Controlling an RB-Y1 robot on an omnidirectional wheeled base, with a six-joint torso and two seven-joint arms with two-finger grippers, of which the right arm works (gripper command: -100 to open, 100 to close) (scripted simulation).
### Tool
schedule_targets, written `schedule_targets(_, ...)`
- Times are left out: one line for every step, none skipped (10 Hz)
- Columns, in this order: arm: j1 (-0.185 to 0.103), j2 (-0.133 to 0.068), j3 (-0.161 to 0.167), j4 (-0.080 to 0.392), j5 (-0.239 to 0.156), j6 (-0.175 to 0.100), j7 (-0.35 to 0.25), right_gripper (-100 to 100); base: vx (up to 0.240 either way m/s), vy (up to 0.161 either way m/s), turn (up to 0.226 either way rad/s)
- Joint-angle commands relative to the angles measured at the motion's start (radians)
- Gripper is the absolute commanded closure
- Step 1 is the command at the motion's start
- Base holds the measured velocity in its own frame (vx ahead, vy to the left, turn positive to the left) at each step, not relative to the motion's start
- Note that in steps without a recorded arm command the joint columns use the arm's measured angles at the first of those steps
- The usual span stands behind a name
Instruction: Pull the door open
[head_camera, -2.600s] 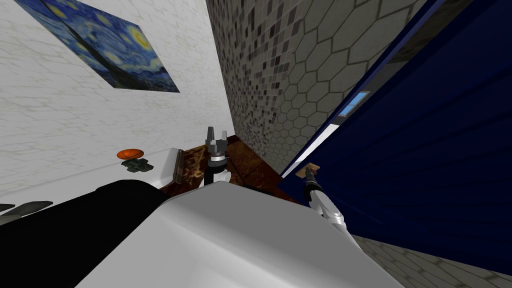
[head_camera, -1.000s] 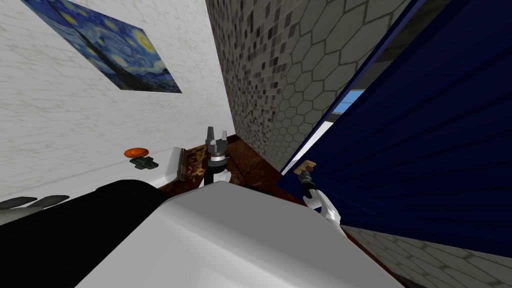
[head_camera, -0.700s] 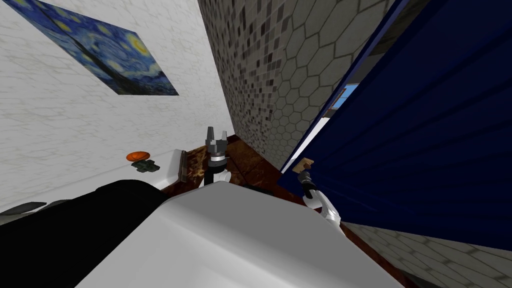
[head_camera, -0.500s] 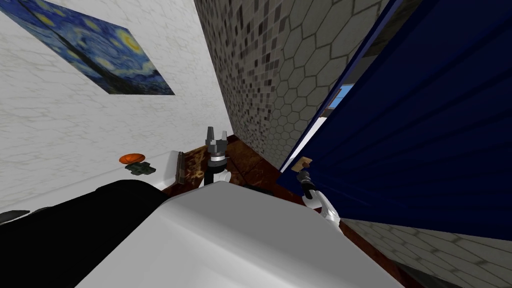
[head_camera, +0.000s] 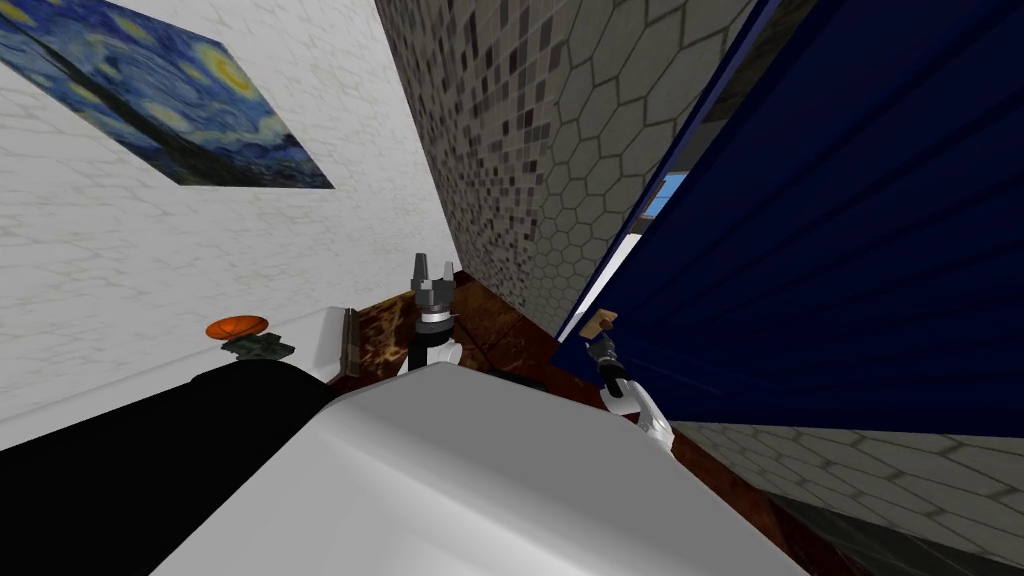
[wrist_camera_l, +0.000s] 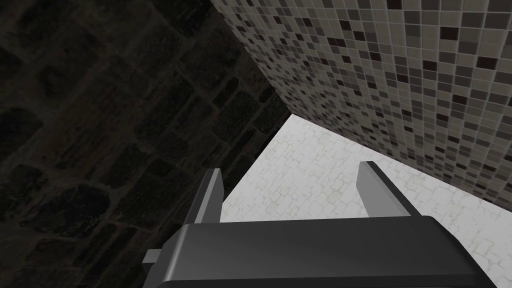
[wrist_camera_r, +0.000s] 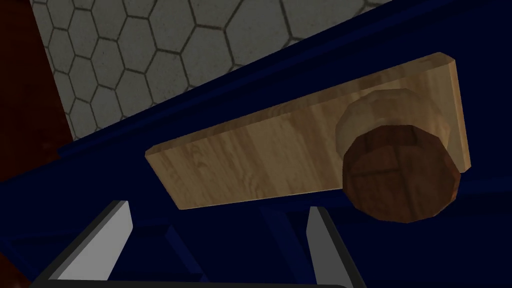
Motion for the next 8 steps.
schedule_targets(0.003, 0.02, -0.012, -0.004, -0.014, -0.038, -0.05, -100, -0.015, 0.013, -0.171)
schedule_targets(0.003, 0.02, -0.012, -0.004, -0.014, -0.038, -0.064, -100, -0.012, 0.012, -0.073)
schedule_targets(0.005, 0.034, -0.018, -0.01, -0.024, -0.061, -0.101, -100, -0.012, 0.01, -0.103)
schedule_targets(0.007, 0.048, -0.025, -0.016, -0.034, -0.084, -0.128, -100, -0.018, 0.014, -0.17)
schedule_targets(0.007, 0.048, -0.025, -0.016, -0.034, -0.084, -0.145, -100, -0.015, 0.013, -0.053)
schedule_targets(0.009, 0.062, -0.031, -0.022, -0.045, -0.109, -0.181, -100, -0.016, 0.011, -0.105)
schedule_targets(0.009, 0.062, -0.031, -0.022, -0.045, -0.109, -0.185, -100, -0.012, 0.011, -0.06)
schedule_targets(0.011, 0.076, -0.038, -0.028, -0.056, -0.133, -0.226, -100, -0.01, 0.009, -0.126)
